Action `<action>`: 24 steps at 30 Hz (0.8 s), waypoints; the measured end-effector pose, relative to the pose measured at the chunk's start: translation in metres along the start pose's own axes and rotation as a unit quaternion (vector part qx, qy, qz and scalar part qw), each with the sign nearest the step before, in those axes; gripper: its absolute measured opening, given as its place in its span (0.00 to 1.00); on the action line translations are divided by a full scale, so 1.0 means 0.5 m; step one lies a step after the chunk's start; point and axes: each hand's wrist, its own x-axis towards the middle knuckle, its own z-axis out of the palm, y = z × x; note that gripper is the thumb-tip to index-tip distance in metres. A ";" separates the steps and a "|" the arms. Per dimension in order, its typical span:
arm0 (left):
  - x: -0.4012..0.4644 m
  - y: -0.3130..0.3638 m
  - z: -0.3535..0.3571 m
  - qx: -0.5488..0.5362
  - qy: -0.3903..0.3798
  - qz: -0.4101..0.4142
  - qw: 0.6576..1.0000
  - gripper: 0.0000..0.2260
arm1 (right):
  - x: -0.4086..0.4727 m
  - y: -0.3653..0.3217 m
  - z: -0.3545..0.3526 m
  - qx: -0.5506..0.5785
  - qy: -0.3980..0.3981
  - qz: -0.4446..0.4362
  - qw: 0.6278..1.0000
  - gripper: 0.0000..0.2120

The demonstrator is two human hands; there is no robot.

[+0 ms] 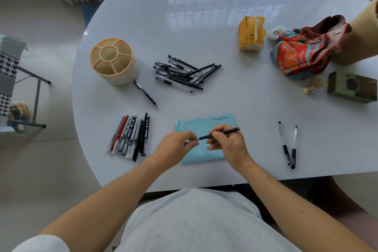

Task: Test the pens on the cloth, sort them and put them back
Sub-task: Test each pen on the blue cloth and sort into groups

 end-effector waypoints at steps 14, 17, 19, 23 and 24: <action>0.002 0.075 0.020 0.042 -0.004 0.057 0.997 0.11 | -0.008 0.041 -0.029 -0.036 -0.040 0.011 0.998 0.12; 0.013 0.093 0.015 0.005 -0.038 0.039 0.999 0.08 | -0.005 0.036 -0.049 -0.054 -0.027 0.014 0.998 0.11; 0.025 0.106 0.010 -0.029 -0.050 0.025 0.998 0.09 | 0.006 0.029 -0.080 -0.073 0.002 0.017 0.997 0.11; 0.042 0.095 0.002 -0.005 -0.020 0.037 0.999 0.15 | 0.033 0.012 -0.190 -0.214 0.112 0.011 0.970 0.08; 0.041 0.082 0.001 0.013 -0.015 0.041 0.999 0.14 | 0.036 0.010 -0.223 -0.270 0.124 0.012 0.955 0.07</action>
